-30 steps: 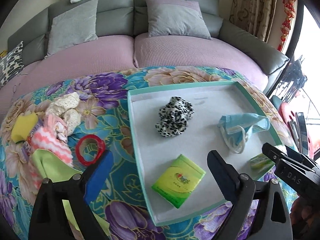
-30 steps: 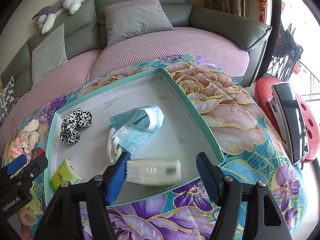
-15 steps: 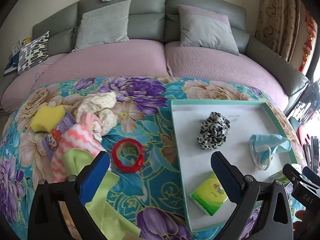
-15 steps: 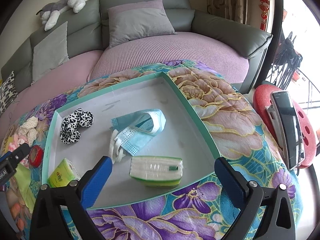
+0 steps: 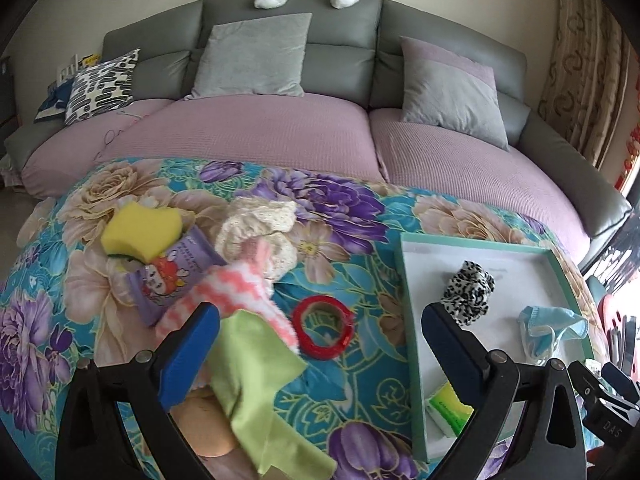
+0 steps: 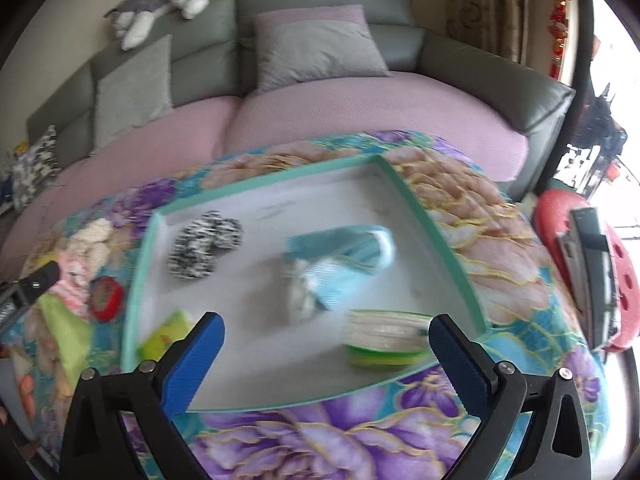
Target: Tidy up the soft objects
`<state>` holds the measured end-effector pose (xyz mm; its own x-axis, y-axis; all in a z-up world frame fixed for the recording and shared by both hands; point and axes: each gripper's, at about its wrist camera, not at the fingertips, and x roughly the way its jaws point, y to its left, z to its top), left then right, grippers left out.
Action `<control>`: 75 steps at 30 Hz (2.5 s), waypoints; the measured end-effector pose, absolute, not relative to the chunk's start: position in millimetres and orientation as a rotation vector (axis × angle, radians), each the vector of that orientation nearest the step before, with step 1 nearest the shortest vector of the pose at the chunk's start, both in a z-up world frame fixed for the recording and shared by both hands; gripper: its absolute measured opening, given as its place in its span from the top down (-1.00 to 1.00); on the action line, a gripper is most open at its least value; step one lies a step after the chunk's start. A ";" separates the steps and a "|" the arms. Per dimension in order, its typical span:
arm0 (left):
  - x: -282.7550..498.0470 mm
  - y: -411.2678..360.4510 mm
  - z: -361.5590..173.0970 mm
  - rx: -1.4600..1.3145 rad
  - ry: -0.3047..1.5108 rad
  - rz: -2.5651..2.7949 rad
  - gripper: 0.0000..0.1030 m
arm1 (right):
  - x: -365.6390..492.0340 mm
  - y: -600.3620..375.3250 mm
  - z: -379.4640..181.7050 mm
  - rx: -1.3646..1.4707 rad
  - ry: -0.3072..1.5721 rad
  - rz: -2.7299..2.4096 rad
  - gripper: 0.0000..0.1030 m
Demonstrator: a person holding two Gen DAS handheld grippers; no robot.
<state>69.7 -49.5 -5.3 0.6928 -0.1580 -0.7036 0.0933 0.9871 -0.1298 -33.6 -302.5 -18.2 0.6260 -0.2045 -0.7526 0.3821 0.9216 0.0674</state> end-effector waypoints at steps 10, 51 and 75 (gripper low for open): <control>63.0 7.7 -0.3 -0.102 0.772 -0.032 -0.96 | -11.1 -230.3 -14.3 0.175 0.836 -0.167 -1.00; 54.7 61.3 -76.2 -0.072 1.121 -0.046 -0.96 | 13.2 -128.7 -52.1 0.044 0.971 0.026 -1.00; 38.7 10.9 -89.5 0.183 1.180 -0.089 -0.83 | 10.2 -138.8 -51.6 0.051 0.978 0.007 -1.00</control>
<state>38.7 10.9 -89.5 0.3800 0.0268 -0.9246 0.1646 0.9817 0.0961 10.2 -138.8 -51.6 0.5587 0.0290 -0.8288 0.0171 0.9988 0.0465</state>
